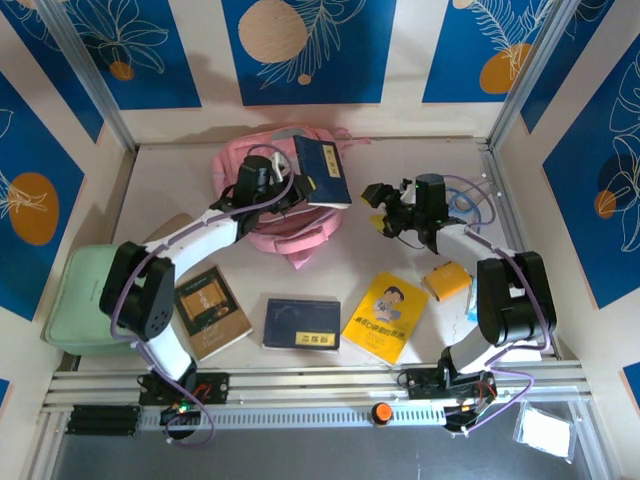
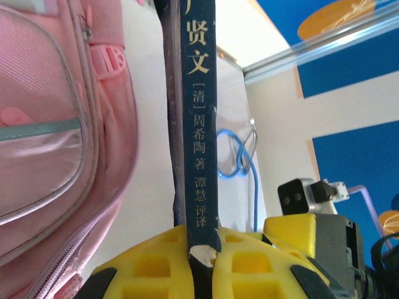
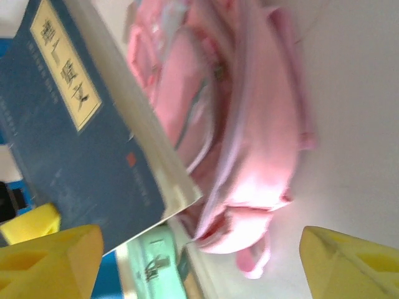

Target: Pack books, pencil case, and school supplies into a backpack

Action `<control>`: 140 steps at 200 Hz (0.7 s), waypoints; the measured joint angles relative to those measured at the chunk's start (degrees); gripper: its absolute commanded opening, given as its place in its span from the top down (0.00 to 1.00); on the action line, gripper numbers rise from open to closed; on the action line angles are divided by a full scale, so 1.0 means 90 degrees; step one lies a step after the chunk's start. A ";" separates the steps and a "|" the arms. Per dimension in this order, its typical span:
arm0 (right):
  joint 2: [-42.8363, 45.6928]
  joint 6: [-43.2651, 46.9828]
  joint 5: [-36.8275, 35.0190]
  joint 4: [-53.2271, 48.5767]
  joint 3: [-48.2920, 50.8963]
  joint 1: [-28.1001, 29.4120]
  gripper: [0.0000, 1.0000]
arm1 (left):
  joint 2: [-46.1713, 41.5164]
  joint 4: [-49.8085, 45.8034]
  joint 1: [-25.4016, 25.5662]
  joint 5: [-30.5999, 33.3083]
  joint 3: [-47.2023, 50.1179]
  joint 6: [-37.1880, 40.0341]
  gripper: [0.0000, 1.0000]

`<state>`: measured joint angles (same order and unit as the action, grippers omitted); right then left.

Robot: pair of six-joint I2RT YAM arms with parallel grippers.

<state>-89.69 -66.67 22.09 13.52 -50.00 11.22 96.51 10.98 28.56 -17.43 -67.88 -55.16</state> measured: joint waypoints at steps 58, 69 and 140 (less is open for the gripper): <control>-0.0488 -0.1770 -0.0078 0.2710 0.0075 0.0828 0.08 | -0.0335 0.1328 0.0007 0.0821 0.0852 -0.0899 1.00; -0.0724 -0.2069 -0.0097 0.3075 0.0075 0.0925 0.08 | -0.0335 0.1469 0.0007 0.0886 0.0918 -0.1095 1.00; -0.1717 -0.3150 -0.0566 0.4779 -0.0066 0.1348 0.22 | -0.0335 0.2229 0.0019 0.0952 0.0984 -0.1775 1.00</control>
<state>-105.14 -95.02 16.99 56.53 -50.59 23.35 93.49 31.05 28.73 -8.86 -59.02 -71.13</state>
